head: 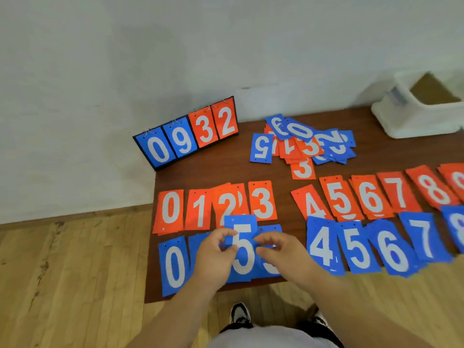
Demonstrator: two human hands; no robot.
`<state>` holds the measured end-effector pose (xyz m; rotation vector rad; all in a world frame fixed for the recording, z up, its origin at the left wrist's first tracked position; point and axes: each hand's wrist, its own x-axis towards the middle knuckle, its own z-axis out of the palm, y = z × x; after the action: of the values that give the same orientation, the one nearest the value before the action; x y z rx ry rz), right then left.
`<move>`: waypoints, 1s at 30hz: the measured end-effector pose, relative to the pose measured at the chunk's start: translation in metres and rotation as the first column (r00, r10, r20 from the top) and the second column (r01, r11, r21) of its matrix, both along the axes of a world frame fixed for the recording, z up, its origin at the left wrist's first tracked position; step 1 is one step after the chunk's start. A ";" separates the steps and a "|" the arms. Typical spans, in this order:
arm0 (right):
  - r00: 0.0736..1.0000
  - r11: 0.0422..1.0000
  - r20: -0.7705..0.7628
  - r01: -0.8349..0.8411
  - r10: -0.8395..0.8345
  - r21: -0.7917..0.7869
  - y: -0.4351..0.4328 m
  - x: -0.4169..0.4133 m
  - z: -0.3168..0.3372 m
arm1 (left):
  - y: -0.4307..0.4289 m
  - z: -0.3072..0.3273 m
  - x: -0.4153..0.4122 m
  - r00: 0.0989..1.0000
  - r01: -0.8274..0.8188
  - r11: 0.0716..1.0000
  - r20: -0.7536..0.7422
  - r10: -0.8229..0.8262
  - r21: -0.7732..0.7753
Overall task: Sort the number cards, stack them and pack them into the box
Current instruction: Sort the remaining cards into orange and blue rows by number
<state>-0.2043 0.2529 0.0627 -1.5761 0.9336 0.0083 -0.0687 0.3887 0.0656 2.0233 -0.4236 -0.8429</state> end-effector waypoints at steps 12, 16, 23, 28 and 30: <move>0.948 0.955 -0.204 0.197 -0.243 -0.221 -0.115 -0.142 -0.015 | -0.149 -0.020 -0.121 0.901 0.424 0.901 0.058 -0.430 0.092; 0.926 0.944 -0.308 0.121 -0.219 -0.306 -0.157 -0.176 -0.030 | -0.191 -0.036 -0.161 0.871 0.469 0.871 0.085 -0.484 0.149; 0.901 0.903 -0.434 -0.190 0.004 -0.386 -0.208 -0.193 -0.076 | -0.234 -0.078 -0.201 0.784 0.453 0.809 0.265 -0.562 0.374; 0.838 0.768 -0.532 -0.416 0.117 -0.487 -0.218 -0.198 -0.093 | -0.239 -0.090 -0.203 0.698 0.378 0.735 0.348 -0.625 0.563; 0.842 0.762 -0.522 -0.425 0.134 -0.490 -0.222 -0.199 -0.092 | -0.238 -0.085 -0.203 0.693 0.380 0.716 0.333 -0.640 0.585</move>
<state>-0.4031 0.0313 -0.0290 -2.3716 1.1093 0.3608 -0.2715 0.1507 -0.0196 2.6545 -1.2792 -0.7673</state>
